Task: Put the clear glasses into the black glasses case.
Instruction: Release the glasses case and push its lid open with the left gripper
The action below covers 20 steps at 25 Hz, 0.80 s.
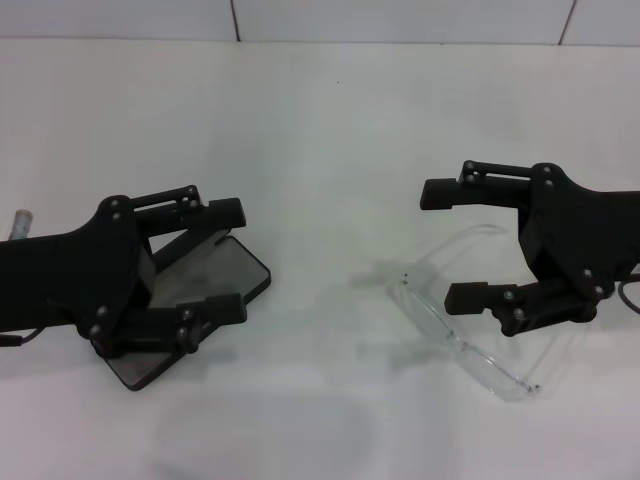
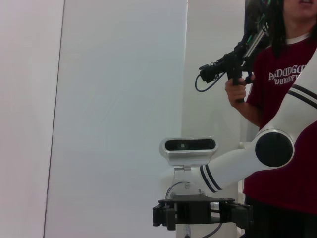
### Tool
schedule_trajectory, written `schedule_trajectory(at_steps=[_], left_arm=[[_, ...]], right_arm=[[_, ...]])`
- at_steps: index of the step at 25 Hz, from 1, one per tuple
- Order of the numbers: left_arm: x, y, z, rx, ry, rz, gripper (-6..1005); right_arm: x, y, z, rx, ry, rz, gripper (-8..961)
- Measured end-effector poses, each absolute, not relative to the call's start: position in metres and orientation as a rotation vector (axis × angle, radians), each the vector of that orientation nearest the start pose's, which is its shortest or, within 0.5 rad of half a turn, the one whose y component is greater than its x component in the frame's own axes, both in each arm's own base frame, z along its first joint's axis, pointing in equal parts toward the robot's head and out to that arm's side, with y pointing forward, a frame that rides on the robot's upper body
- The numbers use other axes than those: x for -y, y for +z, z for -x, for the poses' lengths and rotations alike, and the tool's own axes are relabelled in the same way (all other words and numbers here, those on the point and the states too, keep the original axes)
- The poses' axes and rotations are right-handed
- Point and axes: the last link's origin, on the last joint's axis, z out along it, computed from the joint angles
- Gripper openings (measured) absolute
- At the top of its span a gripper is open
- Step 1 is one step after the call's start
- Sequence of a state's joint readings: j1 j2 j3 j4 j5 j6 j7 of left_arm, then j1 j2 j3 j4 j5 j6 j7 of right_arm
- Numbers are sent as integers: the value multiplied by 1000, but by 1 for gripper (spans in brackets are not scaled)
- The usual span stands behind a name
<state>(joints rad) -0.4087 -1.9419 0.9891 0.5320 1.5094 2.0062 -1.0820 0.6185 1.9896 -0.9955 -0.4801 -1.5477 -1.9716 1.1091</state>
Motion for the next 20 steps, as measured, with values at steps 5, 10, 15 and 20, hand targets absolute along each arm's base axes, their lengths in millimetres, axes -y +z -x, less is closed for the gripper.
schedule_trajectory(at_steps=[5,10,15,20], left_arm=[[-262,44,248,117,-1305,2819,784],[-261,44,248,116,-1303,2818,785],[-262,44,248,112,-1305,2815,772],[-272,60,243,123,-1367,2681,755]], right_arm=[[-300,17,-189,26,1364,2939,857],[-301,17,-189,26,1363,2938,857],[-301,18,-189,23,1362,2931,857],[-303,24,-199,-29,1362,2848,856]])
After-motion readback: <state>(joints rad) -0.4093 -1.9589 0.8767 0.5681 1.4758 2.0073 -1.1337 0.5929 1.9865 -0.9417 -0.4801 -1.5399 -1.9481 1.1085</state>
